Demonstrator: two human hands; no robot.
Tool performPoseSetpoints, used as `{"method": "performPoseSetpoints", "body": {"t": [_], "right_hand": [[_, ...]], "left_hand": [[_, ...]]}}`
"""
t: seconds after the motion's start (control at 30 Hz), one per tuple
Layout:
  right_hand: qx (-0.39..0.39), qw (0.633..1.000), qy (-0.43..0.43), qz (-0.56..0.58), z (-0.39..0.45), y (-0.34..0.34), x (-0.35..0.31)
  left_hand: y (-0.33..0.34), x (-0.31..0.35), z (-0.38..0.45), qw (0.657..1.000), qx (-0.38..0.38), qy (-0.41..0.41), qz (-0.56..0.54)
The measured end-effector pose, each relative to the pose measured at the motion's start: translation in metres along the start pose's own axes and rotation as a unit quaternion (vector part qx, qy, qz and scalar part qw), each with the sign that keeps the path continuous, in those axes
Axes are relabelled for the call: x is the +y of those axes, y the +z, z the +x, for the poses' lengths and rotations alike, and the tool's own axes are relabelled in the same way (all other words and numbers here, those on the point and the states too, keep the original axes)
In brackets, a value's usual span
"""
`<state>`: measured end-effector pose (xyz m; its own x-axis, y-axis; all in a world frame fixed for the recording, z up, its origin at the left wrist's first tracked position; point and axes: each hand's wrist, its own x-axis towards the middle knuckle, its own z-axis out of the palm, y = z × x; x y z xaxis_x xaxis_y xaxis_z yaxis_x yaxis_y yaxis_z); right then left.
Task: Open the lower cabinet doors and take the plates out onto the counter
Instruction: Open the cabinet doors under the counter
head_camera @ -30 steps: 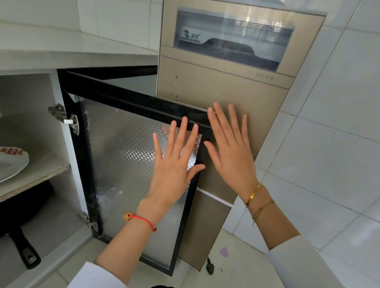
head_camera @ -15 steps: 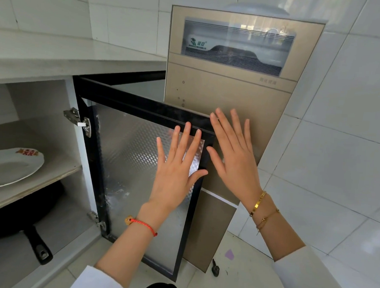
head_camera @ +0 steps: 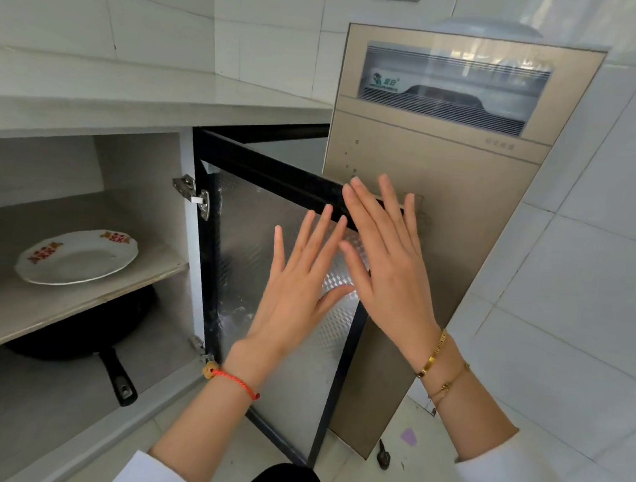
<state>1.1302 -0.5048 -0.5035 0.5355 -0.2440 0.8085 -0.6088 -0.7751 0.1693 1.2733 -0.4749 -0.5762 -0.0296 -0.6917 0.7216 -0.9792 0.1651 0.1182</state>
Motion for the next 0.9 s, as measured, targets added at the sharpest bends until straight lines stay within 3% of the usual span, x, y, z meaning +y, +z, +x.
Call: {"method": "performPoseSetpoints", "body": {"t": [0.27,0.47,0.9], "right_hand": [[-0.026,0.983,0.004,0.18,0.02,0.024,-0.058],[-0.048,0.96,-0.011,0.277,0.035,0.052,-0.113],[-0.097,0.865,-0.079,0.486,0.053,0.097,-0.255]], "left_hand": [[-0.07,-0.048,-0.055,0.989,0.018,-0.146,-0.015],[-0.136,-0.092,-0.113,0.968,0.054,-0.244,0.037],[-0.268,-0.113,-0.243,0.886,0.145,-0.414,0.152]]}}
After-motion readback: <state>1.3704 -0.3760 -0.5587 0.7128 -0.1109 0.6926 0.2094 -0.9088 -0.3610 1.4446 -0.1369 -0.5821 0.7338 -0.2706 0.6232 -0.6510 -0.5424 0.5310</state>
